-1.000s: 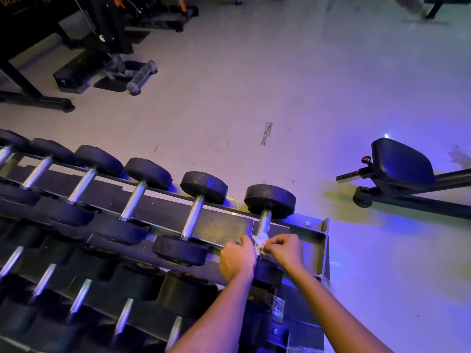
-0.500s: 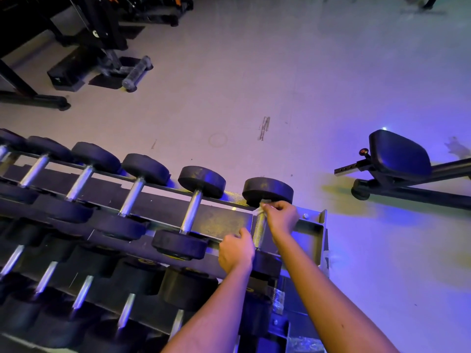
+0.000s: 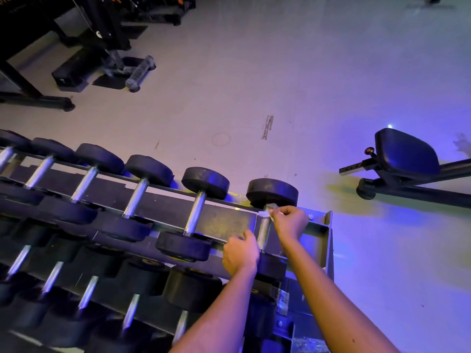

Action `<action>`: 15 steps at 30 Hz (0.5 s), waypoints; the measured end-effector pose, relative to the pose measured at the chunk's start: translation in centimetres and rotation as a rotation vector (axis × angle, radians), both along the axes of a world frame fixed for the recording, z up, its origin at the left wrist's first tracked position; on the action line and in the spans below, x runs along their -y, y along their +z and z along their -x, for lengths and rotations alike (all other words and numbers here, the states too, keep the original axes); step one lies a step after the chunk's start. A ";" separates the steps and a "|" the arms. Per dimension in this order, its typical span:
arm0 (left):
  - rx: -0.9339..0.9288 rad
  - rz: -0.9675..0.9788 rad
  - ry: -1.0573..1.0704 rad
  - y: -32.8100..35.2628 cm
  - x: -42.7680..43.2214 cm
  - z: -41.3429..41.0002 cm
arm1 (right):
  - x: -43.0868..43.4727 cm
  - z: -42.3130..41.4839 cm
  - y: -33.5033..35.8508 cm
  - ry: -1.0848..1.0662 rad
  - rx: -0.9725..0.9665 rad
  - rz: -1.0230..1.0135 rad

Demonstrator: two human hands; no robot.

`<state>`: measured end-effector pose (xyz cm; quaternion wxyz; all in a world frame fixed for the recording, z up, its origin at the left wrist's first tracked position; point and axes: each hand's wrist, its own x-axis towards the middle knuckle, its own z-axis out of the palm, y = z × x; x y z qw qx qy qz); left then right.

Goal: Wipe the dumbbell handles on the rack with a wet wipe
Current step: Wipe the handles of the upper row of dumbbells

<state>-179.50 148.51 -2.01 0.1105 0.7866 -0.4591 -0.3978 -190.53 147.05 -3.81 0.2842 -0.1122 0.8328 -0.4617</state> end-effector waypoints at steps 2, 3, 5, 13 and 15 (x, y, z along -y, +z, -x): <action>0.004 0.001 0.003 0.0 0.0 0.0 | -0.8 -0.2 -0.2 0.089 -0.005 -0.019; 0.003 0.001 0.003 0.0 0.0 -0.1 | -1.3 -0.4 -0.2 0.126 -0.001 -0.042; 0.004 0.000 0.003 0.0 0.0 0.0 | -2.7 -1.0 -0.3 0.172 0.030 -0.092; -0.002 0.000 0.005 -0.2 -0.1 0.0 | -5.5 -2.8 -0.7 0.294 0.065 -0.157; 0.001 -0.001 0.005 -0.1 -0.1 0.1 | -5.3 -2.3 -0.6 0.351 0.075 -0.175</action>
